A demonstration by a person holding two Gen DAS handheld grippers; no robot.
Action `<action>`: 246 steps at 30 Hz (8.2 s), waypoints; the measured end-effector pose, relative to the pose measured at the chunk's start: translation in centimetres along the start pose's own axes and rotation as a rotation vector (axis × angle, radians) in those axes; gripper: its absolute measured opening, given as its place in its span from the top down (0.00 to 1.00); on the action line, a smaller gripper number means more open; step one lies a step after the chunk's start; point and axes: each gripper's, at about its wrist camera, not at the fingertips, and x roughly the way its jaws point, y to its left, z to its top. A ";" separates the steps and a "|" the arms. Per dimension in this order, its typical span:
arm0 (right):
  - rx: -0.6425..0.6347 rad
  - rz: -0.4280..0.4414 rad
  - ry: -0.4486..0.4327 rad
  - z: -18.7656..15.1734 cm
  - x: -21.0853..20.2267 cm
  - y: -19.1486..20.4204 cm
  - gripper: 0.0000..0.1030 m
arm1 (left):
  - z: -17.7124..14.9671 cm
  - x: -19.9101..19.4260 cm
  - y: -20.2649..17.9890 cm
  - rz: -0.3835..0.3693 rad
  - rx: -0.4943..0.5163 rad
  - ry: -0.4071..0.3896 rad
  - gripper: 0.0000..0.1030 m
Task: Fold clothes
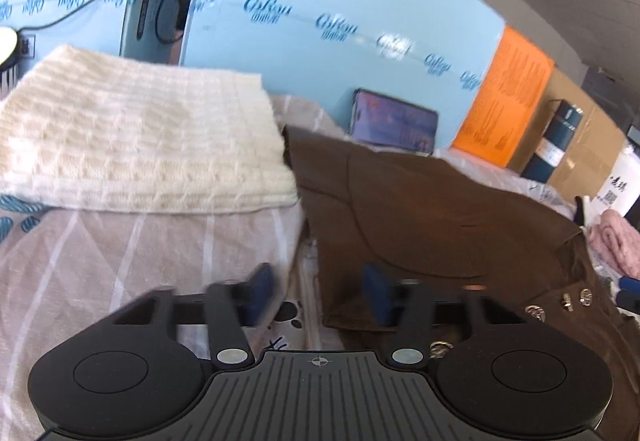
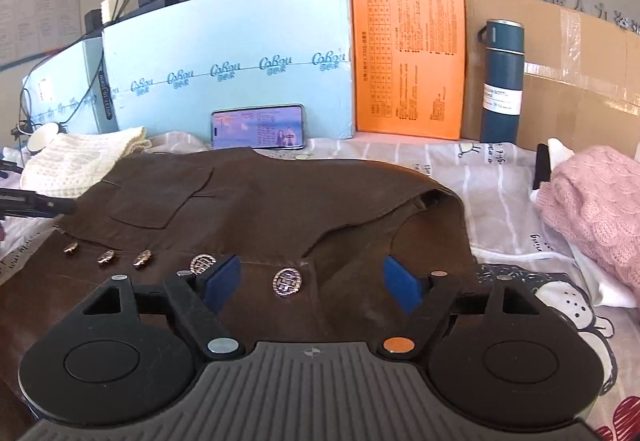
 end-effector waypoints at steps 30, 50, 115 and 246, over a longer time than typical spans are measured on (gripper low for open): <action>-0.167 0.153 -0.179 -4.6 -6.4 1.9 0.00 | -7.9 -12.1 -5.6 -0.044 0.542 -0.378 0.02; -0.463 -0.103 0.052 -10.1 -10.5 1.8 0.00 | -16.2 -16.0 -10.8 -0.413 0.994 -0.150 0.02; -0.551 -0.169 -0.237 3.6 4.3 0.9 0.95 | -2.2 1.2 -12.7 0.187 1.141 -0.541 0.84; 0.590 0.144 -0.332 5.5 1.0 1.6 0.94 | -0.2 1.7 -5.7 0.109 0.303 -0.058 0.02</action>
